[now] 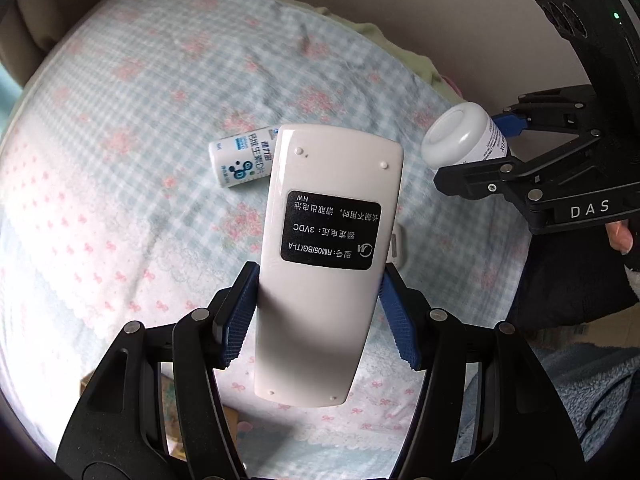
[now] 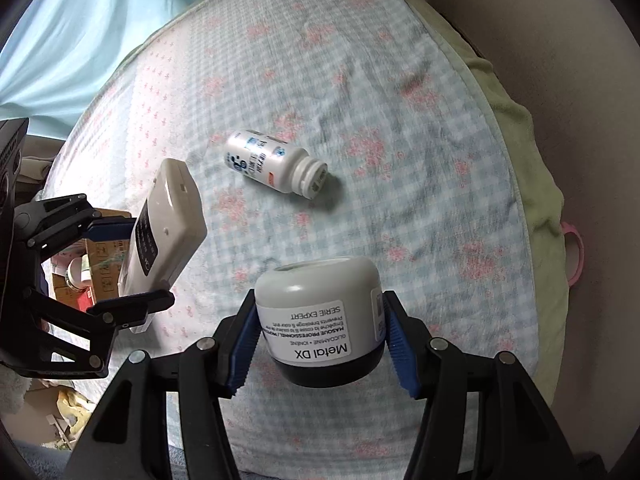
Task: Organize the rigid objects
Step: 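Carry the remote with the left tool while the right tool carries the jar to the box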
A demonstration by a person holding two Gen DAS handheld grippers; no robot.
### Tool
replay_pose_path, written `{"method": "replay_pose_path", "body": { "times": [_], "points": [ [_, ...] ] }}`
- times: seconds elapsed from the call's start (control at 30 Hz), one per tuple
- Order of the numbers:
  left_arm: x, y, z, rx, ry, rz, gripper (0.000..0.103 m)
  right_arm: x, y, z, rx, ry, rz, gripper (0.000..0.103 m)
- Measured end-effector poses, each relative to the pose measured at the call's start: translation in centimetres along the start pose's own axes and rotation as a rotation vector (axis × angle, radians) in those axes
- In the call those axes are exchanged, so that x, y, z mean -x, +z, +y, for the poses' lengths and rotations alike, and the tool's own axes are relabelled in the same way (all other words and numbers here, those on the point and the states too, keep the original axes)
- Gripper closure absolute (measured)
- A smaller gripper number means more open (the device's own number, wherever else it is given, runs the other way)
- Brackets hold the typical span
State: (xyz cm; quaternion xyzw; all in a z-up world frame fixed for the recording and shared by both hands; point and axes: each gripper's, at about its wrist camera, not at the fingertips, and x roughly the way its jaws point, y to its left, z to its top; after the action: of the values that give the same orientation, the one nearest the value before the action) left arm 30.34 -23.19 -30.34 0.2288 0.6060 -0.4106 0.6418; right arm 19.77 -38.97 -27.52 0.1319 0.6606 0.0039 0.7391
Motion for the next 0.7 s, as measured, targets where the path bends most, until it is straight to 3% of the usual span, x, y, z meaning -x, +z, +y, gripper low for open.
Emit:
{"method": "replay_pose_path", "body": {
  "times": [0.27, 0.7],
  "points": [
    [5.7, -5.9, 3.2, 0.194, 0.02, -0.11, 0.046, 4.5, -0.3, 8.9, 0.102, 0.061, -0.078, 0.049],
    [15.2, -21.5, 12.6, 0.421, 0.124, -0.22, 0.046, 4.8, -1.7, 26.2, 0.279, 0.153, -0.089, 0.049]
  ]
}}
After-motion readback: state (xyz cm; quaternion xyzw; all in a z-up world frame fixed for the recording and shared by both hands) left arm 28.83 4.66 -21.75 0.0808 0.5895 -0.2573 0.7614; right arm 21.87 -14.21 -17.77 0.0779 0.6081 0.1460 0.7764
